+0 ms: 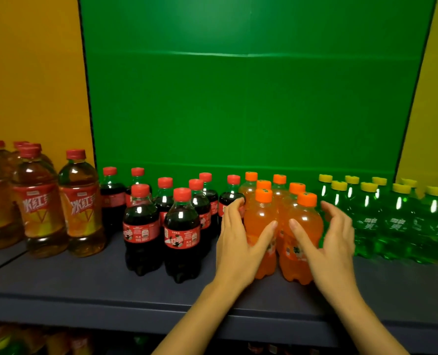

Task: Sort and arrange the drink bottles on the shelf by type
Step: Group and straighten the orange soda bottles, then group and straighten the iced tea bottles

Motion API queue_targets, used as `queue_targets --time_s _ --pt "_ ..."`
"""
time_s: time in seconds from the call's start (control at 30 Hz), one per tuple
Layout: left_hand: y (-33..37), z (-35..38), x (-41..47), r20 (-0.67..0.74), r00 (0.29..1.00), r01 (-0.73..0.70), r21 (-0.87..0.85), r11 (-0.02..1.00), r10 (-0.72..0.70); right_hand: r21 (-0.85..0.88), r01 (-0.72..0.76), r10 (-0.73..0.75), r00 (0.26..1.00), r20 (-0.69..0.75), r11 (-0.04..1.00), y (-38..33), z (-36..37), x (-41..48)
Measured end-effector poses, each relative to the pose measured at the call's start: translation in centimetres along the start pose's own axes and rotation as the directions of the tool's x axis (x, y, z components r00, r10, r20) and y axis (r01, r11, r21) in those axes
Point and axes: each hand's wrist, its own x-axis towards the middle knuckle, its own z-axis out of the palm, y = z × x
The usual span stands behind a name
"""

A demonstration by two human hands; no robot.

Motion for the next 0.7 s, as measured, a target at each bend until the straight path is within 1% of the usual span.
queue_targets --time_s 0.03,0.1,0.17,0.27,0.4,0.5,0.6,0.7 --pt "0.1 -1.0 -0.4 -0.001 0.999 -0.044 0.009 0.999 0.044 -0.03 0.045 -0.045 0.999 -0.026 0.999 -0.6 -0.4 0.0" --pt "0.1 -3.4 -1.4 -0.042 0.99 -0.137 0.024 0.99 0.138 -0.029 0.133 -0.134 0.99 -0.054 0.991 -2.1 -1.1 0.2" --pt "-0.2 -6.3 -2.2 -0.132 0.971 -0.197 0.036 0.98 0.2 0.047 0.221 -0.219 0.975 -0.036 0.974 -4.2 -1.4 0.2" --pt "-1.2 -11.5 -2.7 -0.246 0.942 -0.223 0.049 0.973 0.229 0.225 0.248 -0.267 0.962 0.055 0.942 -8.0 -0.2 -0.3" --pt "-3.8 -19.5 -2.3 -0.356 0.91 -0.186 0.103 0.977 0.211 0.361 0.264 -0.332 0.933 0.14 0.895 -13.0 3.9 -2.5" --pt "-6.5 -25.6 -1.4 -0.421 0.89 -0.116 0.158 0.981 0.173 0.435 0.227 -0.338 0.92 0.197 0.871 -16.7 8.0 -4.3" --pt "-9.5 -31.0 -0.6 -0.425 0.899 0.0 0.243 0.97 0.107 0.475 0.183 -0.332 0.91 0.25 0.861 -20.1 12.6 -6.2" --pt "-12.3 -34.4 0.2 -0.362 0.932 0.092 0.285 0.954 0.018 0.488 0.133 -0.303 0.908 0.288 0.862 -22.3 17.1 -7.7"
